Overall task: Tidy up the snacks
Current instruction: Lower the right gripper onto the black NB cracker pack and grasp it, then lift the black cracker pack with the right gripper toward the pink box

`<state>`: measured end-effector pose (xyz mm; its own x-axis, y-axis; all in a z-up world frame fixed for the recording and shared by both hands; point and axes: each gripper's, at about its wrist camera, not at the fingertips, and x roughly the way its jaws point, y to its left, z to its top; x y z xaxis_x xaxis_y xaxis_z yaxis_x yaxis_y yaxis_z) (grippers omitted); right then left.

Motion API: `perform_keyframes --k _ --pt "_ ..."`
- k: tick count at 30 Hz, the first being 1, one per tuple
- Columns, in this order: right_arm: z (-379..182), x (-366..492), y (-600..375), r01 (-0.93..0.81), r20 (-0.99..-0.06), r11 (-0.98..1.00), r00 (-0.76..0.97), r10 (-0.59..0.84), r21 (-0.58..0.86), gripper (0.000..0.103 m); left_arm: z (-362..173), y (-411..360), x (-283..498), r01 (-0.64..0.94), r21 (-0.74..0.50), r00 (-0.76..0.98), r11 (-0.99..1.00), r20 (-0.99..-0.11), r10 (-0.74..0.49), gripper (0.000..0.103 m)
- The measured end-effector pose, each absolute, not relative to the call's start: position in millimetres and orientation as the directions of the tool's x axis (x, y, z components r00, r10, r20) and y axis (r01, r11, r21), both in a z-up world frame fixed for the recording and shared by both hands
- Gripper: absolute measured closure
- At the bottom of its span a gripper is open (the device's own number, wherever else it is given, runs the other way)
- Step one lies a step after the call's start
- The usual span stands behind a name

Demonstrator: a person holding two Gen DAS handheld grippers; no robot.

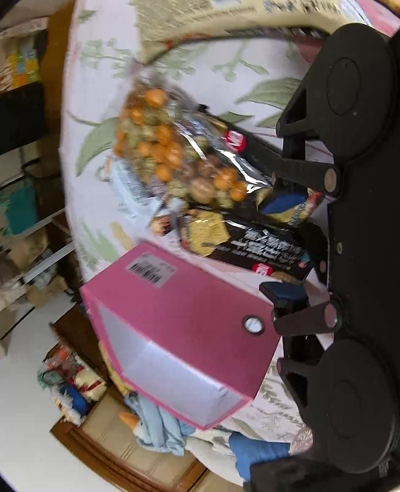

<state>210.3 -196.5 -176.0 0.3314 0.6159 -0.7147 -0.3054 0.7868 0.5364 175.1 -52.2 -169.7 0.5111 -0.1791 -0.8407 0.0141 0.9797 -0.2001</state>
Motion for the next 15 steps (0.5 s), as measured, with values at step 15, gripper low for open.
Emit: perform_keyframes --k 15 --pt "-175 190 -199 -0.271 -0.724 0.795 0.33 0.606 0.542 0.073 -154 -54 163 0.075 -0.219 0.44 0.973 -0.868 -0.23 0.052"
